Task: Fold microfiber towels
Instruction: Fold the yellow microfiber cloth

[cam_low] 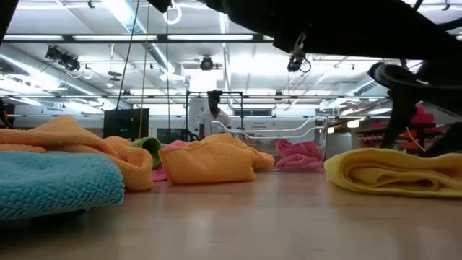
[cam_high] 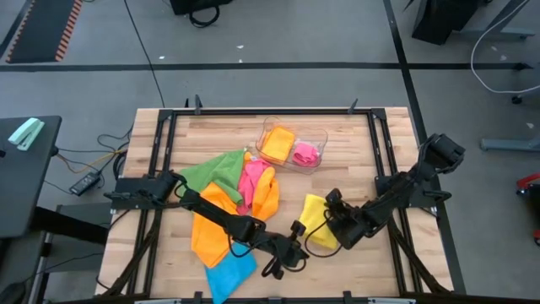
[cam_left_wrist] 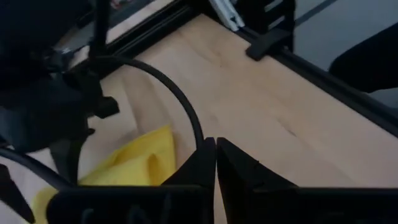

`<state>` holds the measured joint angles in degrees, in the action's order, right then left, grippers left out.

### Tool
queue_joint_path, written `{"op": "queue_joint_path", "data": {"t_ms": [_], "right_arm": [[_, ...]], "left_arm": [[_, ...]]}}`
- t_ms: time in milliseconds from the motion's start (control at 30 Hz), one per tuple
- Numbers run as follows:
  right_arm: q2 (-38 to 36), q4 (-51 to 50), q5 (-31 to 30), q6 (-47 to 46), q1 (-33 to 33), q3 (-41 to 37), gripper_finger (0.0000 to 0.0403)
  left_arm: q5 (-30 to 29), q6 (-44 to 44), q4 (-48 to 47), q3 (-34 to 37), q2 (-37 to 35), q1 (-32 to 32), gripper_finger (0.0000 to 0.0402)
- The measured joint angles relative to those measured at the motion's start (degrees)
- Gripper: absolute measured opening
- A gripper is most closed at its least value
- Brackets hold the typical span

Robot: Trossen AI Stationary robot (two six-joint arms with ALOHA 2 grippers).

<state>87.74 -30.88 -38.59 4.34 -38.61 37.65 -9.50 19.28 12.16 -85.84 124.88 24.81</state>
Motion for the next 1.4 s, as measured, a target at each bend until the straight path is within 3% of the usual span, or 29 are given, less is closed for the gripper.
{"op": "queue_joint_path", "data": {"t_ms": [200,400,500,700,933,1200,1400], "right_arm": [[-3.93,-0.16,0.72,-3.08,-0.40,1.98,0.0188],[-8.24,0.84,6.75,-18.78,-3.65,2.19,0.0188],[-7.16,4.44,8.21,-25.31,-6.37,2.21,0.0188],[-3.15,3.70,7.45,-42.20,-8.92,2.16,0.0188],[-0.77,3.70,6.95,-59.67,-11.66,2.19,0.0188],[0.03,3.81,-0.98,-75.50,-14.96,2.19,0.0188],[0.03,3.79,-2.84,-83.55,-15.32,2.19,0.0188]], "left_arm": [[-7.58,0.87,-0.62,-0.06,-0.61,0.05,0.0030],[-13.45,4.96,-4.16,-0.04,-0.58,-0.80,0.0044],[-12.72,3.20,-2.95,-0.04,-0.52,-2.13,0.0045],[-3.94,-3.69,0.50,-0.05,1.98,-5.68,0.0037],[-3.49,-5.51,-0.08,0.00,2.69,-7.05,0.0060],[-2.27,-5.29,2.17,-0.02,2.45,-5.97,0.0073],[-2.07,-5.65,3.11,-0.02,2.40,-3.97,0.0077]]}}
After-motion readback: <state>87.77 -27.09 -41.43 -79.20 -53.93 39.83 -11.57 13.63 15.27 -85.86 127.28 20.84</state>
